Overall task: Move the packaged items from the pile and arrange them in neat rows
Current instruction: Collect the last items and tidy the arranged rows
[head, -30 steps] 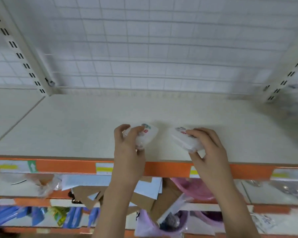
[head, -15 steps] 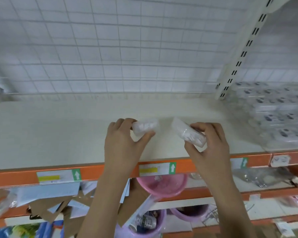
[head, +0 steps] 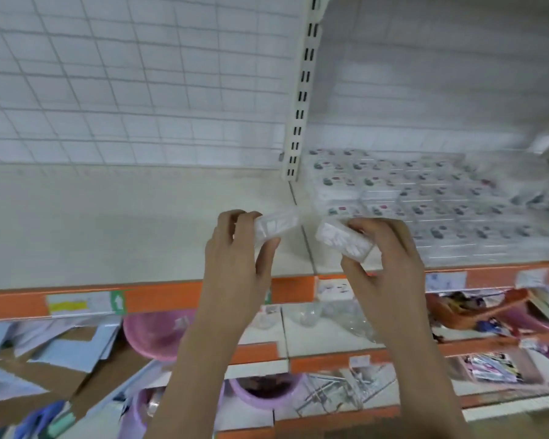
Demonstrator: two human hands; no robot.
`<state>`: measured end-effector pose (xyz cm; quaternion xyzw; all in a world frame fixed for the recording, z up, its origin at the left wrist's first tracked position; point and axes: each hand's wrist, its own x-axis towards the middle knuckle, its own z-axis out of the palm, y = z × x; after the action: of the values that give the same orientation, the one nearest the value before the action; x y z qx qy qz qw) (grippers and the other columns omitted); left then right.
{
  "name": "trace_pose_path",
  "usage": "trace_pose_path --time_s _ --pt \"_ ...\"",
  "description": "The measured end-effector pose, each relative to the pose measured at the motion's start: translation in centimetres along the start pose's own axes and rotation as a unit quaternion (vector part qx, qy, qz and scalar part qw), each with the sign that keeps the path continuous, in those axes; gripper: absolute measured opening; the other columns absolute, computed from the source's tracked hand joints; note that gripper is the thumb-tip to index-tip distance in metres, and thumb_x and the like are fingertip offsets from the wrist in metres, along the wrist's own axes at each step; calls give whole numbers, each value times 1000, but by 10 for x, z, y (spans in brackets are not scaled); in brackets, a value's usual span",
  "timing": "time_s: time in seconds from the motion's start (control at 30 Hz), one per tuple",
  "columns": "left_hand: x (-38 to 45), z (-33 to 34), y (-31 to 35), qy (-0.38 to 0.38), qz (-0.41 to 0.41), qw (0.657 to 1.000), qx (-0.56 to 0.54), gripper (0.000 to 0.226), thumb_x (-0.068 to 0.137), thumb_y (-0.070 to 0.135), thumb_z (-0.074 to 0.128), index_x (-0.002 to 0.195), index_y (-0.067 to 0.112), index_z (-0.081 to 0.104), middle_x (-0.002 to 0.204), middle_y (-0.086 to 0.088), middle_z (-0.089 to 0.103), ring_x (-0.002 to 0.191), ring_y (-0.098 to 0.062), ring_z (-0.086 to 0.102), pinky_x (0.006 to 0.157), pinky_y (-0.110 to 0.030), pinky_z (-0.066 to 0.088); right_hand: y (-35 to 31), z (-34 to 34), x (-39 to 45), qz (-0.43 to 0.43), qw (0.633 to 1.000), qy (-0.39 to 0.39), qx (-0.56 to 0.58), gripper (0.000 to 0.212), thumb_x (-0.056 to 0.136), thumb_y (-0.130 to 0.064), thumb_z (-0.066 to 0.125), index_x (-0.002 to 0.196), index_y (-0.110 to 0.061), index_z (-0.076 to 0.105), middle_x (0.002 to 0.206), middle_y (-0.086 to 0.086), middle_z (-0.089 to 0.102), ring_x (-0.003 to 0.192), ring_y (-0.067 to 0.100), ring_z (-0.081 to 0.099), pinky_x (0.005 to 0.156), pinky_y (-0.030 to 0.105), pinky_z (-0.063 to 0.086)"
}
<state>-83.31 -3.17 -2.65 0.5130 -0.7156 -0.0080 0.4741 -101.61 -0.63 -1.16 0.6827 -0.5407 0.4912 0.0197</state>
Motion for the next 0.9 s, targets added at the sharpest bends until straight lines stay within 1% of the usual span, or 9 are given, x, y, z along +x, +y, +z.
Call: trace_pose_path --time_s 0.17,0.3,0.47,0.57,0.63,0.7,0.77,0.83,0.9 --pt "-5 48 61 1 40 987 153 36 78 26 54 115 23 53 99 1 64 86 -24 51 72 -34 32 60 -49 -5 10 1000 -8 -20 46 69 13 63 109 -10 60 106 4 49 91 3 44 75 -1 33" --pt "-3 75 85 -14 61 975 213 47 76 20 48 121 23 56 99 0 60 90 -20 44 76 -33 26 87 -57 -5 39 999 7 -4 38 74 8 64 107 -9 56 103 -2 49 91 16 53 71 6 36" --pt "17 107 86 -31 73 974 213 62 69 5 59 128 22 51 103 -7 56 92 -27 49 85 -36 29 116 -51 19 -4 999 21 -28 38 70 3 59 106 -10 59 104 9 56 95 21 53 84 25 41" --pt "38 127 80 -33 84 976 200 65 64 5 62 126 23 53 101 -9 56 92 -25 43 79 -40 41 132 -43 42 -14 997 40 -72 38 68 2 57 105 -8 61 102 12 58 95 29 55 83 42 46" --pt "50 140 76 -50 84 976 195 70 58 2 70 123 24 56 101 -9 58 94 -24 39 78 -40 45 144 -34 57 -23 993 35 -112 39 67 3 58 104 -8 62 100 14 59 92 34 56 83 43 44" --pt "55 149 71 -81 77 975 190 74 53 0 74 122 24 58 102 -9 59 97 -24 40 81 -41 46 153 -24 66 -30 989 2 -147 41 65 6 61 103 -11 63 100 14 59 93 35 56 85 40 39" --pt "55 153 68 -108 75 974 187 66 56 4 71 119 19 60 105 -10 60 101 -27 47 83 -42 47 161 -18 66 -40 985 -45 -162 41 67 4 66 103 -14 64 102 12 58 96 34 56 85 39 40" --pt "54 150 67 -127 67 972 185 49 65 16 63 114 12 62 109 -9 61 102 -30 57 82 -42 49 165 -18 60 -57 985 -70 -145 35 72 -7 69 106 -13 64 105 12 59 98 32 56 86 41 45" --pt "55 146 66 -131 62 972 184 41 72 22 62 110 9 64 111 -8 63 101 -30 60 79 -42 51 167 -22 55 -68 986 -79 -129 34 76 -19 65 109 -11 64 108 12 59 98 31 57 88 37 45"
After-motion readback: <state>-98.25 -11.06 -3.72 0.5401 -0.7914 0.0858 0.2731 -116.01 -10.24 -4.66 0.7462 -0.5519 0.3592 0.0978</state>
